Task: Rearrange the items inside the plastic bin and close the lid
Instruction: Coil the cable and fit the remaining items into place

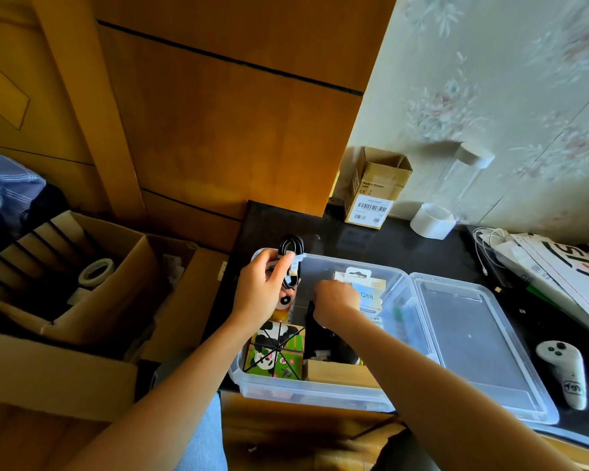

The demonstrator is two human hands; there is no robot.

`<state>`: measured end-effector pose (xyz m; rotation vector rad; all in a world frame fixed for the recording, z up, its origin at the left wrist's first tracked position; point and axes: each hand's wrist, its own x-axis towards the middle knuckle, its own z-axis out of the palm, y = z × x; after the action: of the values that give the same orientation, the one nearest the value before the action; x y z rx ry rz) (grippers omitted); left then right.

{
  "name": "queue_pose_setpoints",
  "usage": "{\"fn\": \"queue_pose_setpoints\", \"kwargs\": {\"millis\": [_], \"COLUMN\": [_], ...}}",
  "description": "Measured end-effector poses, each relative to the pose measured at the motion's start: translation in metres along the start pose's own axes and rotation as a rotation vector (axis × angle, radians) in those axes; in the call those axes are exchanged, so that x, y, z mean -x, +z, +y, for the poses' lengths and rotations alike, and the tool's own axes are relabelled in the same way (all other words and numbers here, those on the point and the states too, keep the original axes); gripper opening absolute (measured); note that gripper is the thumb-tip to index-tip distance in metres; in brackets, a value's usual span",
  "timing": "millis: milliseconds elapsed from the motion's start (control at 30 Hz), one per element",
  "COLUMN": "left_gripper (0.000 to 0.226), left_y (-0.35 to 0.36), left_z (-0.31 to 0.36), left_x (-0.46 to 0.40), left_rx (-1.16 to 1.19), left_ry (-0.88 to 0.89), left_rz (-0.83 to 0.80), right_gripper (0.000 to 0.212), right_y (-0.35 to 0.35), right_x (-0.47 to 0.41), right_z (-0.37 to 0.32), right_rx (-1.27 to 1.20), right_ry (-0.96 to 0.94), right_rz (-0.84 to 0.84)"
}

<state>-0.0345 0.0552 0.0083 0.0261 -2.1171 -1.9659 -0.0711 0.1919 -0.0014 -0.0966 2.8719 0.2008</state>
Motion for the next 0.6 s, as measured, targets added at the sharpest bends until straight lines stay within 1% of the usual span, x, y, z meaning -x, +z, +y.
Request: {"fn": "queue_pose_setpoints", "kwargs": {"millis": [67, 167, 300, 367, 433, 533, 600], "left_gripper": [0.013, 0.016, 0.019, 0.02, 0.022, 0.024, 0.025], "left_y": [0.0, 0.0, 0.001, 0.001, 0.001, 0.0, 0.0], "left_z": [-0.001, -0.001, -0.001, -0.001, -0.001, -0.001, -0.001], "left_x": [-0.001, 0.0, 0.0, 0.0, 0.0, 0.0, 0.0], "left_rx": [-0.006, -0.039, -0.009, -0.003, -0.01, -0.022, -0.021], "left_ry": [-0.007, 0.034, 0.03, 0.001, -0.007, 0.003, 0.01], "left_rz": [0.011, 0.024, 0.018, 0.004, -0.003, 0.0, -0.004], "right_gripper": [0.027, 0.032, 0.049, 0.052, 0.051, 0.05, 0.041], "right_y": [-0.004, -0.013, -0.02, -0.023, -0.026, -0.028, -0.028], "right_x": [-0.003, -0.012, -0.027, -0.031, -0.031, -0.03, -0.03], "right_z": [0.002, 0.004, -0.001, -0.007, -0.013, -0.018, -0.018], "right_rx": [-0.075, -0.153, -0.213, -0.252, -0.254, -0.258, -0.334], "right_ry": [0.022, 0.056, 0.077, 0.076, 0.035, -0.024, 0.016], "right_rz": [-0.052, -0.16, -0.426, -0.544, -0.576, -0.545, -0.522]}}
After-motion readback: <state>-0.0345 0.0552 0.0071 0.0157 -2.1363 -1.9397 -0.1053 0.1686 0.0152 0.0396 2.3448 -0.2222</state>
